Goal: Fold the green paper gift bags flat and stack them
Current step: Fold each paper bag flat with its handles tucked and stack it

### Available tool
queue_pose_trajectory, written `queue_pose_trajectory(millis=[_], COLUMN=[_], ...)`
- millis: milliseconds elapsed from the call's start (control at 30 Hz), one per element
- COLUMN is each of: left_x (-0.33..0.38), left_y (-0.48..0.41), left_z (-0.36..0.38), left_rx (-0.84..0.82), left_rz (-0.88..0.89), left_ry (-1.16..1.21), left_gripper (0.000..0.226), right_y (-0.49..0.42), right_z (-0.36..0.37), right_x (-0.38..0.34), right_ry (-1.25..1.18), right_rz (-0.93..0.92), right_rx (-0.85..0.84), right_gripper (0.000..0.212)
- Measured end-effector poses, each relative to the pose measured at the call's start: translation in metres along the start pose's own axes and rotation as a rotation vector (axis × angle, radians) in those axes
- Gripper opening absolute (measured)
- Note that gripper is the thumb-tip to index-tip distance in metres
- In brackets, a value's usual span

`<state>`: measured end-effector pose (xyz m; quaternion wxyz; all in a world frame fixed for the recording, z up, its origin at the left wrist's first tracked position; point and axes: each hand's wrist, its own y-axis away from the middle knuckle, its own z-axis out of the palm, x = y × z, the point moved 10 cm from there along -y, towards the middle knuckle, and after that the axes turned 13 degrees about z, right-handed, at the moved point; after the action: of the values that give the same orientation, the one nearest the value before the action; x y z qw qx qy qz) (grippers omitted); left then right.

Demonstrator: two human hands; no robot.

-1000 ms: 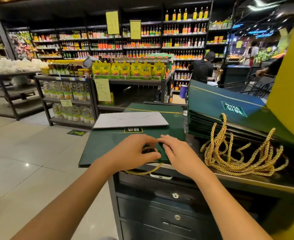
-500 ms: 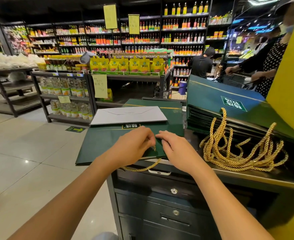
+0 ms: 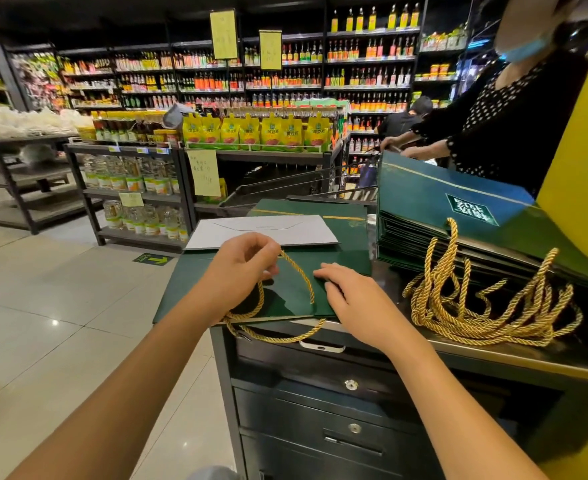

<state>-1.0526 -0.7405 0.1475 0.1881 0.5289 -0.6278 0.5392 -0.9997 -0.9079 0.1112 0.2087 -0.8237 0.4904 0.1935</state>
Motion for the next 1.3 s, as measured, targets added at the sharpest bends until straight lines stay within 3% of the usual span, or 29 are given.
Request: queue_pose_trajectory(millis=[100,267,333,500,733,933,1300], left_x=[0.009,-0.004,-0.008,-0.006,-0.015,-0.01,-0.009], left_y=[0.004,0.031,0.039,0.042,0.055,0.052,0.055], left_z=[-0.006,-0.031,-0.044,-0.051,-0.058,-0.052,-0.046], left_rx=[-0.128,-0.341,-0.377,-0.369,-0.438,-0.371,-0.37], left_rz=[0.051,-0.018,-0.018,0.102,0.101,0.2,0.241], left_ry=[-0.199,-0.432,-0.502,-0.612,-0.557,-0.641,-0.656], left_gripper=[0.016,0.062,0.055,0.011,0.033,0.017,0.014], right_y=[-0.001,0.0,0.001,0.002,0.003,0.003,0.005], right_z=[0.0,0.001,0.0,-0.002,0.0,-0.001,-0.002], right_x=[0.0,0.0,-0.002,-0.005,-0.004,-0.005,-0.006], right_ry=[-0.005,-0.02,-0.024,-0.012,-0.005,-0.006,-0.015], right_rz=[-0.001,-0.003,0.001,0.001,-0.003,-0.011,-0.017], right_rx=[-0.002,-0.005,-0.007,-0.008,-0.003,0.003,0.012], right_gripper=[0.039,0.039,0.037,0.038,0.038,0.039,0.035])
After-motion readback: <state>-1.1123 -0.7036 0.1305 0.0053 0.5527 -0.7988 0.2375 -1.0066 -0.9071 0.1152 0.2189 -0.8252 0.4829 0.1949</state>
